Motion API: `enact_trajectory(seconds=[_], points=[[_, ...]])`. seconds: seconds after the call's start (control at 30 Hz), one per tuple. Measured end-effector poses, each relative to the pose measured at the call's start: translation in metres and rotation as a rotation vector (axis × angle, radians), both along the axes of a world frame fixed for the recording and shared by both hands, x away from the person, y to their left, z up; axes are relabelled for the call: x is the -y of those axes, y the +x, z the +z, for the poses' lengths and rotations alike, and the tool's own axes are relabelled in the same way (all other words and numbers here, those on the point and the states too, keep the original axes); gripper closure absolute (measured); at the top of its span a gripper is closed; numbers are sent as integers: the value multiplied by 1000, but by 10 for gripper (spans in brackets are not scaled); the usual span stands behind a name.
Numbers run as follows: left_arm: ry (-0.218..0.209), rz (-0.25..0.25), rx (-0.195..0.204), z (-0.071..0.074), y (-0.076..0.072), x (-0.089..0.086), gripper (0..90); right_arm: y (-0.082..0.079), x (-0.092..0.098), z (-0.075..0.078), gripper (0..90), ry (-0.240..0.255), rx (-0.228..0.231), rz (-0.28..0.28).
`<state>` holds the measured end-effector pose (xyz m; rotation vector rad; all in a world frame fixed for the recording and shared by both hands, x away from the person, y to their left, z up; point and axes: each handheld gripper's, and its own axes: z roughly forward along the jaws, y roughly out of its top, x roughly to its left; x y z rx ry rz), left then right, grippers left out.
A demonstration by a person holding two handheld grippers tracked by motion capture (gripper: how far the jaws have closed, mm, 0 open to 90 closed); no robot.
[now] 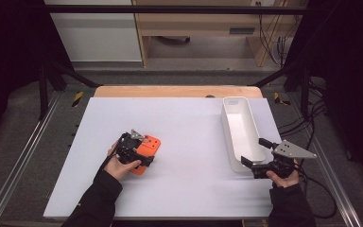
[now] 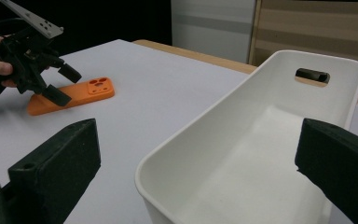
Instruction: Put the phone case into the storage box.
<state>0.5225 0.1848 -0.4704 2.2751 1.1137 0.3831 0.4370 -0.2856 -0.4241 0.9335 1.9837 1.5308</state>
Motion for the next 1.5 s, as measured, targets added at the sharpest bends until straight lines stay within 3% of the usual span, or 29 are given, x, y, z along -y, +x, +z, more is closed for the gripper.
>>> enact_trajectory(seconds=[0.53, 1.07, 1.5], points=[[18, 14, -4, -4, -1, 2, 98, 0, 0, 0, 4, -1, 0, -1], [27, 47, -18, -2, -2, 4, 116, 0, 0, 0, 4, 1, 0, -1], [36, 43, -15, -1, -3, 4, 123, 0, 1, 0, 4, 4, 2, 2]])
